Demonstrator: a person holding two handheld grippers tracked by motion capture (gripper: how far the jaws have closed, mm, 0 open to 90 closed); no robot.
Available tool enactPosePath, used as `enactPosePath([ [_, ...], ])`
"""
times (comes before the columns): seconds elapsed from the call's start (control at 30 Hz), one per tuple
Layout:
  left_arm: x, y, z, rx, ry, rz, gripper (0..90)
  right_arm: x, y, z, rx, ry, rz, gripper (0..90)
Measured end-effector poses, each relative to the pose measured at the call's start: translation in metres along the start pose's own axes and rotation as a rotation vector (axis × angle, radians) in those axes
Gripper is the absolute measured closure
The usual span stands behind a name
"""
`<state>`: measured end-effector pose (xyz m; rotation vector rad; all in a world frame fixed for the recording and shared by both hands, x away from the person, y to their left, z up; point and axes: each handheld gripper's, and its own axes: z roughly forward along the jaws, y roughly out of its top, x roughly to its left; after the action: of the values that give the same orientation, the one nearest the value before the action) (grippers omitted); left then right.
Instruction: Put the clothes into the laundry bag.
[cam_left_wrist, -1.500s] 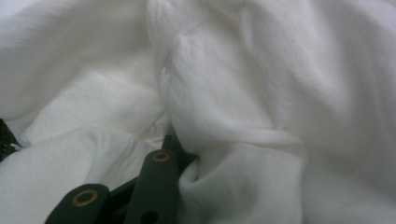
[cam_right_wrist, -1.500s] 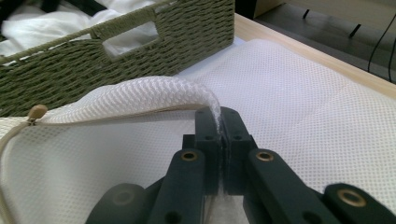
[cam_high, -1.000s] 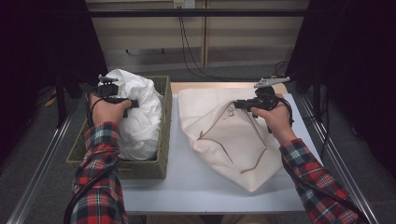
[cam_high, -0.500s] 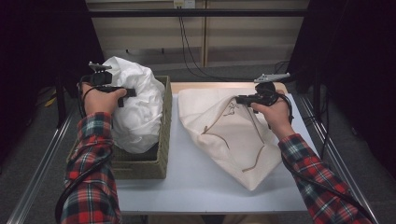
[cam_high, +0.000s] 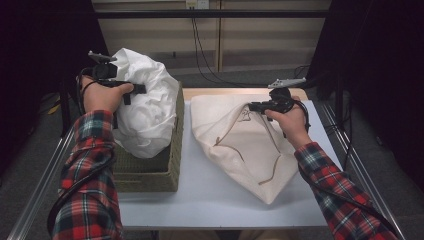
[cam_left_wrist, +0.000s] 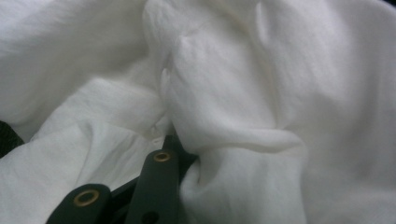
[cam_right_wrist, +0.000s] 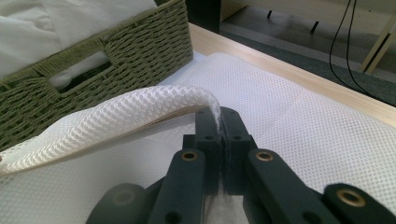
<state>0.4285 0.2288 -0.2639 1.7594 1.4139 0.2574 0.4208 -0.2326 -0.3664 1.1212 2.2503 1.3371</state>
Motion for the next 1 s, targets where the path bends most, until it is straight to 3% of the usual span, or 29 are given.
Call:
enactPosePath([
  [0.27, -0.017, 0.013, -0.009, -0.008, -0.049, 0.027, 69.4, 0.002, 0.009, 0.003, 0.017, -0.024, -0.016, 88.2],
  [0.47, -0.030, 0.016, -0.012, -0.005, -0.112, 0.043, 69.4, 0.003, 0.009, 0.009, 0.016, -0.037, -0.005, 88.2],
  [0.6, -0.039, 0.017, -0.011, -0.009, -0.160, 0.033, 69.4, 0.003, 0.009, 0.013, 0.019, -0.037, -0.009, 88.2],
  [0.63, -0.044, 0.017, -0.010, 0.007, -0.185, 0.058, 69.4, 0.003, 0.009, 0.015, 0.024, -0.040, -0.004, 88.2],
  [0.67, -0.044, 0.017, -0.010, 0.007, -0.185, 0.058, 69.3, 0.003, 0.009, 0.015, 0.024, -0.040, -0.004, 88.2],
  [0.8, -0.060, 0.015, -0.005, 0.024, -0.257, 0.079, 69.3, 0.002, 0.007, 0.019, 0.015, -0.034, 0.029, 88.2],
  [1.0, -0.079, 0.013, 0.000, 0.058, -0.330, 0.123, 69.3, 0.006, 0.010, 0.022, 0.020, -0.030, 0.019, 88.2],
])
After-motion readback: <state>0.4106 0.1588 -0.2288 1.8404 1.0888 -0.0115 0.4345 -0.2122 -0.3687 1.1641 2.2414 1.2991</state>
